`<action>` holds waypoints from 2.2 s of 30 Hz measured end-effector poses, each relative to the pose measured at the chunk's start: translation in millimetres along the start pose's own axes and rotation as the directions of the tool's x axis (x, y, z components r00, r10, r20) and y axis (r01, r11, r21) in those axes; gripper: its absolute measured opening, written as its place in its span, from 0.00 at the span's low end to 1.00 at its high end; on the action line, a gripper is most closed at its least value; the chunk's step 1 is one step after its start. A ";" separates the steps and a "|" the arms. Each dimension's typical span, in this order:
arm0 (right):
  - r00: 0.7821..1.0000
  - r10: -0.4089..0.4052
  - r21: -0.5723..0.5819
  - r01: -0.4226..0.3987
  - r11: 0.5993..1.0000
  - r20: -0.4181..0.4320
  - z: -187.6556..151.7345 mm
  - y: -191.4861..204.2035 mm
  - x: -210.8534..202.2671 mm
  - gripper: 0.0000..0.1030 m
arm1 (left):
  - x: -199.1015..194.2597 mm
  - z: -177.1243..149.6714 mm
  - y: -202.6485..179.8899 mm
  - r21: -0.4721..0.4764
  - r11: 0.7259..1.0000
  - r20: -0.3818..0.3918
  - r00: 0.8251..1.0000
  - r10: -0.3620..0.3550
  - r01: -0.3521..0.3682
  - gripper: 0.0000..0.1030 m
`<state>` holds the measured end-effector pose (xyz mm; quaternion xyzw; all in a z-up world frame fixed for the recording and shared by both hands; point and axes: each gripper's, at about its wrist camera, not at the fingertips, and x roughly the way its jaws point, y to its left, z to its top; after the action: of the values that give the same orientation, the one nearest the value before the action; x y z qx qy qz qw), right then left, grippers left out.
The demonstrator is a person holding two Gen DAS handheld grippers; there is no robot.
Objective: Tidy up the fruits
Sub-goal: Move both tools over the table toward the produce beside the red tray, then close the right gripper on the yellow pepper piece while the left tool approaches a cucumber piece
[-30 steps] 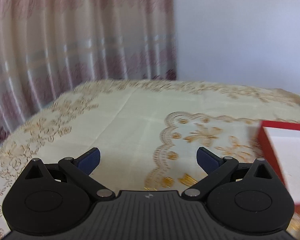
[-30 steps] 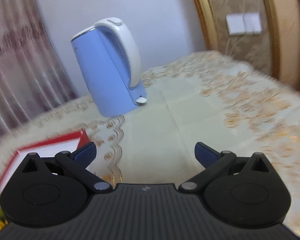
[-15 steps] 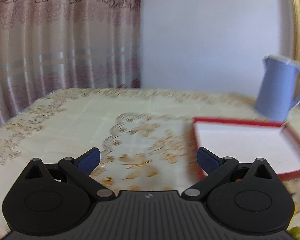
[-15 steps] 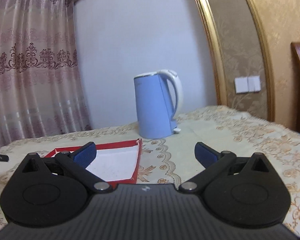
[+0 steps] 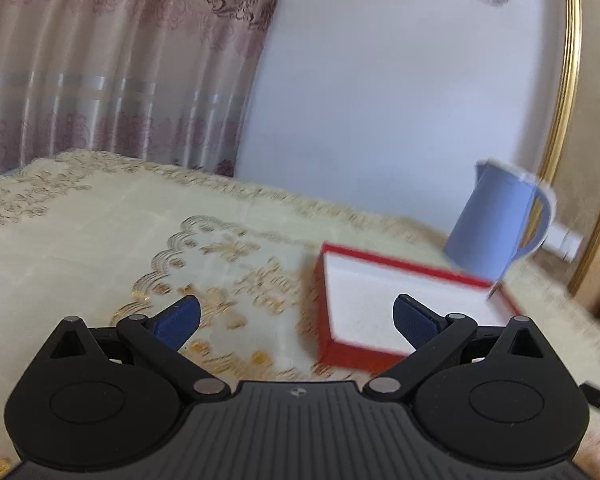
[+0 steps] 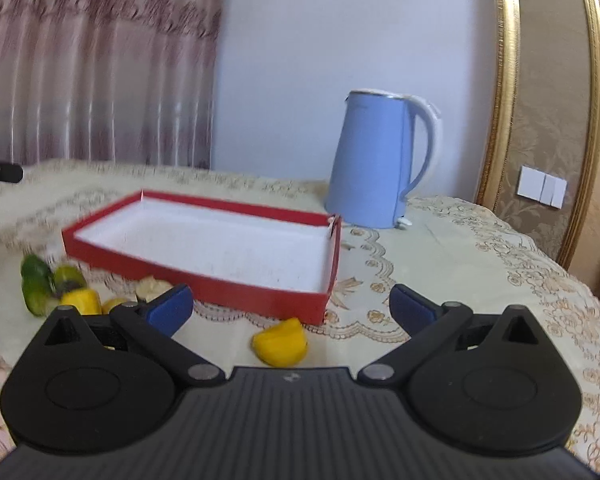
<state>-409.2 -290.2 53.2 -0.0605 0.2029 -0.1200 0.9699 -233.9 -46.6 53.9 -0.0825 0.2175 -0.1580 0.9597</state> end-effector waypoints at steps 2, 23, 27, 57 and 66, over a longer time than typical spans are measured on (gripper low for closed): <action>1.000 -0.008 -0.010 0.008 1.000 -0.009 -0.2 -0.7 3.4 1.00 | 1.0 -5.5 -4.1 0.036 0.999 0.000 1.000 0.018 -0.018 1.00; 0.991 0.007 -0.011 -0.008 1.000 -0.137 -3.9 -2.6 44.1 0.92 | 7.4 -31.4 -35.3 0.215 0.974 -0.014 0.997 0.076 -0.071 1.00; 0.991 0.007 -0.001 -0.007 1.000 -0.136 -3.9 -4.0 44.3 0.95 | 14.2 -33.8 -36.6 0.224 0.970 -0.038 0.994 0.101 -0.090 1.00; 0.961 0.103 0.031 -0.099 0.995 -0.256 -8.1 -3.7 68.0 0.59 | 21.9 -39.0 -35.6 0.238 0.965 -0.099 0.985 0.138 -0.112 1.00; 0.962 0.101 0.040 -0.094 0.995 -0.254 -7.4 -5.5 66.9 0.55 | 22.2 -40.4 -36.0 0.242 0.963 -0.099 0.985 0.141 -0.114 1.00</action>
<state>-354.0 -313.3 22.0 -0.0210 0.3271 -0.0817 0.9412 -242.5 -91.4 17.4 0.0556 0.2570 -0.1250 0.9567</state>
